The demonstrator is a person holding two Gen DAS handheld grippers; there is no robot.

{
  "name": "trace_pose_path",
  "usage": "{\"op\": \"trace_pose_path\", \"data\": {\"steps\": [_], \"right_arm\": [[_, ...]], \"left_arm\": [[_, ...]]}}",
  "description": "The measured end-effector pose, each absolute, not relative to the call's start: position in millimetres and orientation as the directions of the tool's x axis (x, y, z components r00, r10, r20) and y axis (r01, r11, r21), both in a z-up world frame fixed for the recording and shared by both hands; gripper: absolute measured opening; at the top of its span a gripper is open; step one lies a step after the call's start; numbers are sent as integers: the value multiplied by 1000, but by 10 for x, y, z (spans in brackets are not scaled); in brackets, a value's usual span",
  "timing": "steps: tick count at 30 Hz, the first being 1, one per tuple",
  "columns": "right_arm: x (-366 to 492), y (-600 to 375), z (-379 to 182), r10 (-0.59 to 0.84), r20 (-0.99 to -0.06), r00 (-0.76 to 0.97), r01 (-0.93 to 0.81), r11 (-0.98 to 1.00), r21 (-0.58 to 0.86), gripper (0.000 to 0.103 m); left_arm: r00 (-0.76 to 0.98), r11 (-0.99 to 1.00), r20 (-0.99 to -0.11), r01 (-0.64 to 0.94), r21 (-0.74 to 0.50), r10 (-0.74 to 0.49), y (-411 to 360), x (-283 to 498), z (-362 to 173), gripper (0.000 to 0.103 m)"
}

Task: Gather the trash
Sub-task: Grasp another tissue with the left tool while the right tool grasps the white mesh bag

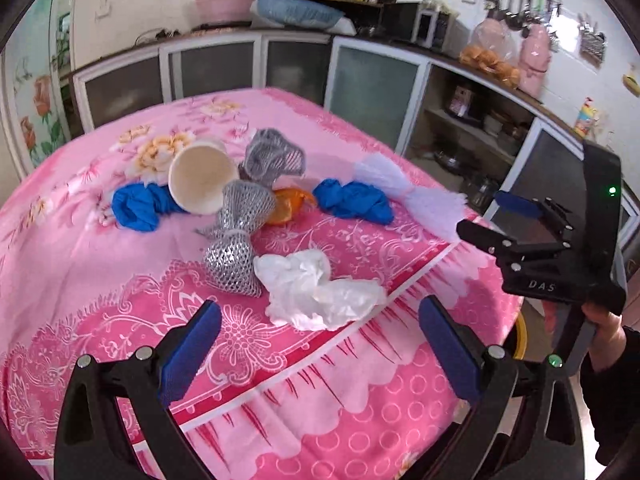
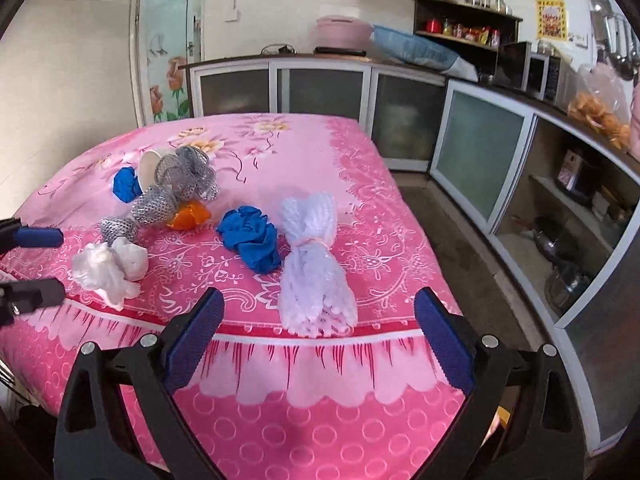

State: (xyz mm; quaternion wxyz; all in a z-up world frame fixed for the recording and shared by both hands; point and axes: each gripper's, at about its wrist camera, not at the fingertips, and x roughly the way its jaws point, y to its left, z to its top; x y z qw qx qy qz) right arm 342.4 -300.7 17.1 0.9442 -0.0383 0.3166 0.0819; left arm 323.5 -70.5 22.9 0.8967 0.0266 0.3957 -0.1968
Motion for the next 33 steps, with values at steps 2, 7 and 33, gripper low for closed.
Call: {"op": "trace_pose_path", "data": {"steps": [2,7,33], "right_arm": [[3495,-3021,125,131,-617,776,-184,983,-23,89],[3620,-3052,47,132,-630,765,-181,983,-13,88],[3489,-3365,216,56,-616,786,-81,997,-13,10]], "left_arm": [[592,921,-732,370,-125,-338,-729,3315,194,95],[571,928,-753,347,-138,-326,-777,3478,111,95],[583,933,-735,291,-211,-347,-625,3428,367,18]]}}
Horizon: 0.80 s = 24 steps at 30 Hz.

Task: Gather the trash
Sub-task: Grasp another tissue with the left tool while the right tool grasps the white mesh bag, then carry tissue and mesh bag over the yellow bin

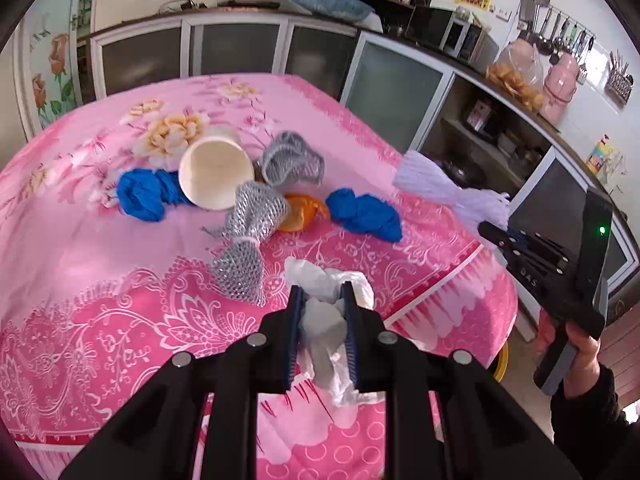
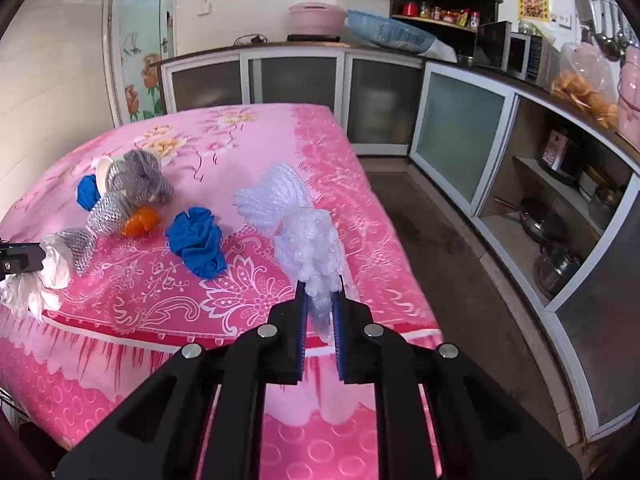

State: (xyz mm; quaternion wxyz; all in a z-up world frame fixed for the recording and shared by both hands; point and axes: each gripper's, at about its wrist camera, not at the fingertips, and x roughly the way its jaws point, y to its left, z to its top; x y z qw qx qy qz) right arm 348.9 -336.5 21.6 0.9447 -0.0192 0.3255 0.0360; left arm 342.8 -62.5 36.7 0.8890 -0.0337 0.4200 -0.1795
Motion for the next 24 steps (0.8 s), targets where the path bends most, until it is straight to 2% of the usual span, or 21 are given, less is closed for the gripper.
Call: {"op": "trace_pose_path", "data": {"steps": [9,24], "right_arm": [[2953,-3814,458,-13,-588,808,15,1000,-2,10],[1745,-4951,381,-250,-594,764,299,954,-17,10]], "left_arm": [[590,896,-693,398,-198,-415,-1014,3200,563,18],[454,721,-658,664,-199,-600,-2685,2895,604,18]]}}
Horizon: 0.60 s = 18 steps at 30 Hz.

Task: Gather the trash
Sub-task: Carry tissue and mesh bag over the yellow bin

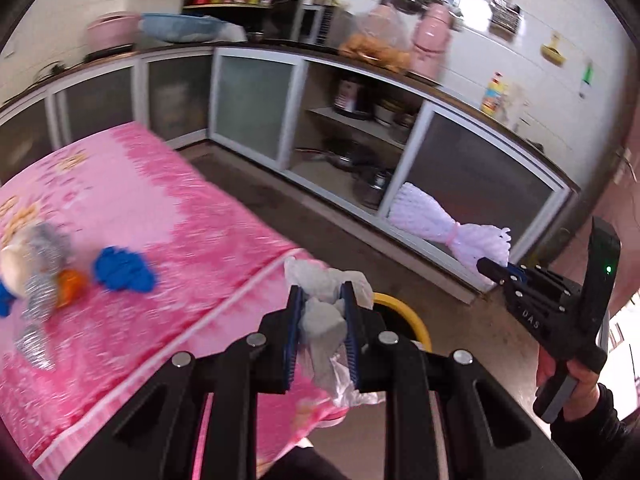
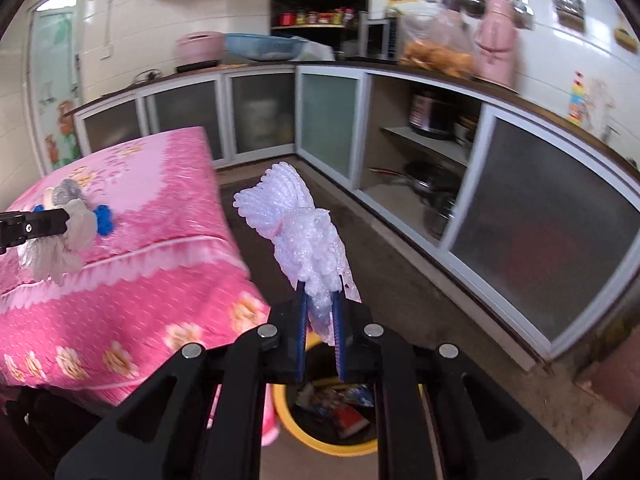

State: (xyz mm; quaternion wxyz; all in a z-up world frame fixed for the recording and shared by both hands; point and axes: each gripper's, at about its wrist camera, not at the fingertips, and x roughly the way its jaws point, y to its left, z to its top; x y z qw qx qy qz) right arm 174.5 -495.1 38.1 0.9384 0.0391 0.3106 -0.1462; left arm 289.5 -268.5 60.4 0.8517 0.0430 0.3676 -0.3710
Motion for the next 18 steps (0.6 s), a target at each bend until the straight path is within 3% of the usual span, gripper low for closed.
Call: {"op": "trace_pose_path", "data": {"steps": [7,18], "right_arm": [[1469,-5352,106,-304,-638,708,392,920,-3,10],[1511,-5702,-671,-262,-752,605,459,886,61,11]], "left_arm": [[380,648,-679,738,-186,-628,-3371,2746,475,19],[292,573,-740,805,-151,-605,-4305,2655,67,19]]}}
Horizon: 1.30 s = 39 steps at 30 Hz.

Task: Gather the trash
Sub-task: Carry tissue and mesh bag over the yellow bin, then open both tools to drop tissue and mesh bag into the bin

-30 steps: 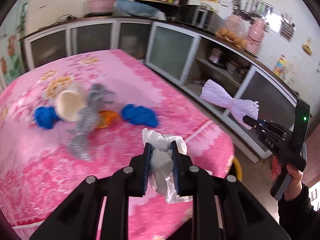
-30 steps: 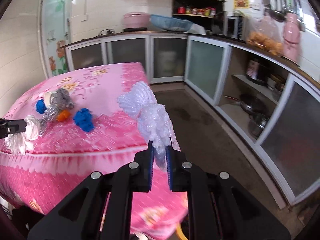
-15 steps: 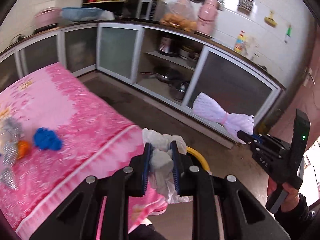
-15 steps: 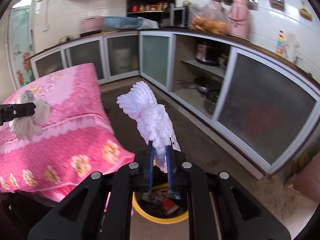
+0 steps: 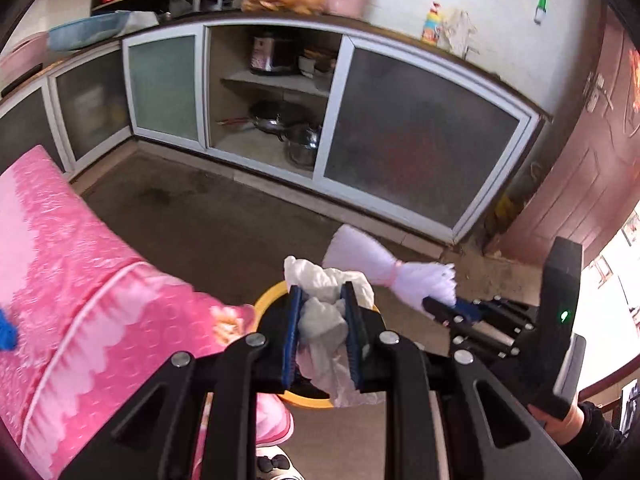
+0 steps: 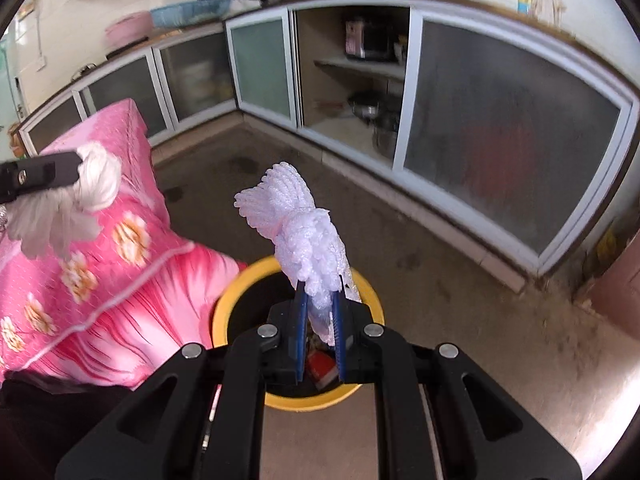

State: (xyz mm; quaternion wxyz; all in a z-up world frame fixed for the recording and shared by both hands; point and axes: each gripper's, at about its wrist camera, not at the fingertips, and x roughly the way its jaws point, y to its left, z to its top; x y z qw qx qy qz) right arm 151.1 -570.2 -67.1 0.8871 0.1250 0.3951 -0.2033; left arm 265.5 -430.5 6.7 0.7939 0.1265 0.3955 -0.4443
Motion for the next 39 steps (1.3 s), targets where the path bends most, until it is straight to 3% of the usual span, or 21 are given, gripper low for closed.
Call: {"op": "trace_pose_path", "data": {"steps": [19,22,23,24,25,26,28,34,39], "right_arm": [[1805,-5913,-1541,-137,-867,480,495,858,139,11],[1851,-5933,-1623,-116,-877,465,487,861,144,12],[1868,-5950,-1653,-108,-881,461,485,862,148,14],[1882,-5962,-1676,-97,-886,454,482,863,153,16],[1889,-5970,-1702,-102,-892,440,486,863,141,25],[1883,-5977,-1713,-114,-893,435,492,861,129,46],[1839,-5996,-1691,-125,-882,455,505,852,140,72],[1581,-6095,-1612,-192,-893,406,552,831,72,71],[1074,-6131,-1213,-298,-842,450,612,790,47,71]], "left_arm": [[221,591,-844,795,-134,-489,-5088,2934,-715,20],[218,609,-848,780,-147,-483,-5096,2983,-766,23],[218,613,-849,776,-148,-481,-5100,2997,-780,28],[217,615,-850,774,-150,-480,-5097,3005,-788,31],[220,616,-847,773,-151,-484,-5090,3004,-776,44],[230,618,-842,772,-147,-488,-5078,2996,-750,67],[270,627,-820,767,-133,-504,-5044,2962,-659,82],[271,628,-786,756,-183,-555,-4897,2884,-374,82],[289,617,-711,745,-254,-641,-4524,2798,27,84]]}}
